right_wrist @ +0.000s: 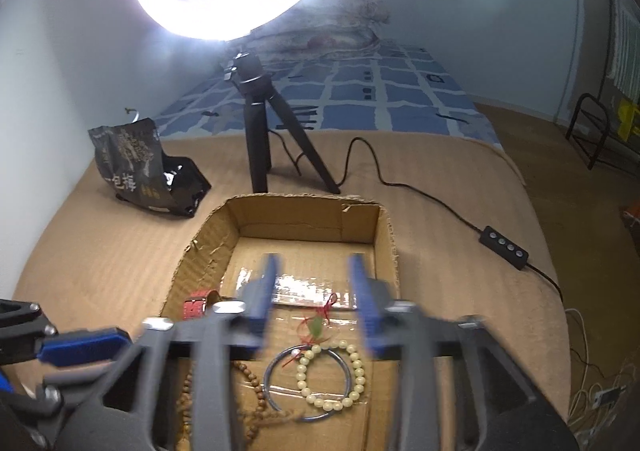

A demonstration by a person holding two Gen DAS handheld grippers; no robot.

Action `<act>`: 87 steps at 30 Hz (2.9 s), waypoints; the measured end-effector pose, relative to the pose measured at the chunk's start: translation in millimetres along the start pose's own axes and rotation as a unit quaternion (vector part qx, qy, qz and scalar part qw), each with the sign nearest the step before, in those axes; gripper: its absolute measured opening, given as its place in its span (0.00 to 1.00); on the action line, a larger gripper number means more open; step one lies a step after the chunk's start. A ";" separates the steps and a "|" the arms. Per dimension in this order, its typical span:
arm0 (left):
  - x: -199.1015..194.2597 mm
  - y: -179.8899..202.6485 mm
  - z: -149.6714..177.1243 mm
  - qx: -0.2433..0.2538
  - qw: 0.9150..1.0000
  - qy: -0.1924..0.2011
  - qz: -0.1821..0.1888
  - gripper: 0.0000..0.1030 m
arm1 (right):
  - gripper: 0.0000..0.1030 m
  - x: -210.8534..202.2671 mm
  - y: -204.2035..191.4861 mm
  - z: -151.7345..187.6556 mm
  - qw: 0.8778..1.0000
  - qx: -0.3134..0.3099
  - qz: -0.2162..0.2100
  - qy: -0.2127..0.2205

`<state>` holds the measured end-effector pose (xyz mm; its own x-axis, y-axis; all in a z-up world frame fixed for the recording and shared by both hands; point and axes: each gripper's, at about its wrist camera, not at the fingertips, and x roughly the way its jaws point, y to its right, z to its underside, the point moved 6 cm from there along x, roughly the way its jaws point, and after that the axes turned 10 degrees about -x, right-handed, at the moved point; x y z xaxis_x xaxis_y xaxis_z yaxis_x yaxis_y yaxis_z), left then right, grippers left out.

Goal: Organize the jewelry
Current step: 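Open both tools to drop the necklace and jade pendant into the box, then move the left tool to the pearl earring while the right tool approaches the pearl necklace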

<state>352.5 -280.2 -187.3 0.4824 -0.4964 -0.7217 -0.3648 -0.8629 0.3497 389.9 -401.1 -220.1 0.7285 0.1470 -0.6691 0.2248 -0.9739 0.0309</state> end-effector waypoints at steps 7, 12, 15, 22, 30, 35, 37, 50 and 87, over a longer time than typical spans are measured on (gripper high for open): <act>-11.8 -2.9 4.2 0.001 1.000 0.007 -0.013 0.45 | 0.59 -16.7 8.8 0.3 1.000 0.023 0.009 0.004; -28.4 -5.2 8.5 0.006 1.000 0.011 -0.022 0.45 | 0.65 -35.0 7.3 2.9 1.000 0.021 0.022 0.004; -43.6 -10.8 11.5 0.014 0.999 0.018 -0.033 0.45 | 0.73 -54.3 6.7 4.1 0.999 0.027 0.028 0.015; -85.0 -44.8 15.2 0.003 0.998 0.032 -0.049 0.46 | 0.78 -84.7 -0.2 12.1 0.997 0.055 0.045 0.022; -137.8 -107.6 39.5 -0.014 0.994 0.065 -0.087 0.57 | 0.79 -112.0 -43.1 24.4 0.998 0.025 0.025 0.061; -155.5 -145.5 79.7 -0.023 0.992 0.053 -0.108 0.57 | 0.79 -113.3 -86.7 38.9 0.998 -0.020 -0.020 0.057; -159.9 -156.6 100.9 -0.024 0.992 0.045 -0.113 0.57 | 0.79 -109.4 -102.8 46.1 0.998 -0.034 -0.035 0.048; -138.0 -166.0 186.8 -0.011 0.998 -0.022 -0.060 0.29 | 0.79 -70.5 -183.4 90.0 0.990 -0.087 -0.110 -0.004; -91.3 -166.3 213.9 0.032 0.998 -0.050 -0.020 0.12 | 0.51 36.9 -224.8 97.6 0.995 -0.031 -0.004 -0.094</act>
<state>198.8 -71.2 -307.3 0.4177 -0.4467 -0.7912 -0.3979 -0.8728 0.2827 303.1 -193.6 -324.2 0.5945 0.1134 -0.7960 0.2737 -0.9594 0.0678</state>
